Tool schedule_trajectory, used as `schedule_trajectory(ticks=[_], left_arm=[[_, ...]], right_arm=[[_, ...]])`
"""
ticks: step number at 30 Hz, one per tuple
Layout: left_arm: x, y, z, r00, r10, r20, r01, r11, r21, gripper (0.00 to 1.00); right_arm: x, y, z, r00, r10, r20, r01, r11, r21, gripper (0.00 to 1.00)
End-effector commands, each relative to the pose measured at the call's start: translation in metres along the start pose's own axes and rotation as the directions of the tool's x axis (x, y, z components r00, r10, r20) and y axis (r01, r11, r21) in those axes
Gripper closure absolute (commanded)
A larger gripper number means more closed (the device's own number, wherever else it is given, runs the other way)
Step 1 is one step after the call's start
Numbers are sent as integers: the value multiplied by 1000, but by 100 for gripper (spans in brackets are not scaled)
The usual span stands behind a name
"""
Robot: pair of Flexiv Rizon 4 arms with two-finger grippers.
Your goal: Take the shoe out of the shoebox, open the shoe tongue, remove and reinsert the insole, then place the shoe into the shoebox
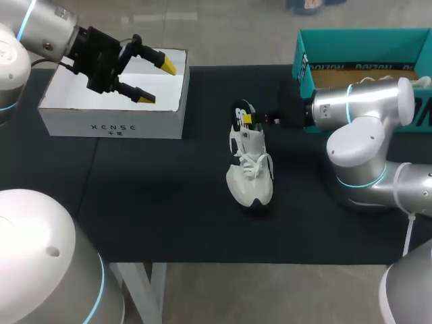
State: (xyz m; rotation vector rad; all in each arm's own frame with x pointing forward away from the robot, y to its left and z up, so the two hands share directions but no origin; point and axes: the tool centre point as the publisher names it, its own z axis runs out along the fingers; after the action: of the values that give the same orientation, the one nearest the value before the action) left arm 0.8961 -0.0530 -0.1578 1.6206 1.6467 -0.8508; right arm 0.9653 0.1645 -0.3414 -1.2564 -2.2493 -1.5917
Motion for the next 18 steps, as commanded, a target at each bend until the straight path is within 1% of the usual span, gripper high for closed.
schedule_trajectory(ticks=[1, 4, 6, 7, 8, 9, 12, 14, 16, 18], left_arm=[[0, 0, -1, 1000, 1, -4, -1, 1000, 0, 0], [0, 0, -1, 1000, 1, -4, -1, 1000, 0, 0], [0, 0, -1, 1000, 1, -4, -1, 1000, 0, 0], [0, 0, -1, 1000, 1, -4, -1, 1000, 0, 0], [0, 0, -1, 1000, 1, -4, -1, 1000, 0, 0], [0, 0, -1, 1000, 1, -4, -1, 1000, 0, 0], [0, 0, -1, 1000, 1, -4, -1, 1000, 0, 0], [0, 0, -1, 1000, 1, -4, -1, 1000, 0, 0], [0, 0, -1, 1000, 1, -4, -1, 1000, 0, 0], [0, 0, -1, 1000, 1, -4, -1, 1000, 0, 0]], right_arm=[[8, -15, 1, 1000, 14, -11, -14, 1000, 21, 100], [11, -25, 1, 999, 25, -21, -25, 999, 31, 100], [11, -25, 0, 999, 27, -20, -26, 999, 34, 100], [10, -24, -1, 999, 28, -17, -27, 999, 34, 98], [7, -20, -3, 1000, 24, -5, -24, 999, 22, 65], [5, -17, -5, 1000, 17, 3, -17, 1000, 16, 54], [-1, -2, -8, 1000, -1, 18, 2, 1000, -7, 46], [-4, 6, -8, 1000, -13, 22, 14, 1000, -14, 45], [-7, 16, -7, 999, -27, 28, 28, 999, -20, 51], [-9, 21, -6, 999, -31, 32, 32, 999, -27, 58]])
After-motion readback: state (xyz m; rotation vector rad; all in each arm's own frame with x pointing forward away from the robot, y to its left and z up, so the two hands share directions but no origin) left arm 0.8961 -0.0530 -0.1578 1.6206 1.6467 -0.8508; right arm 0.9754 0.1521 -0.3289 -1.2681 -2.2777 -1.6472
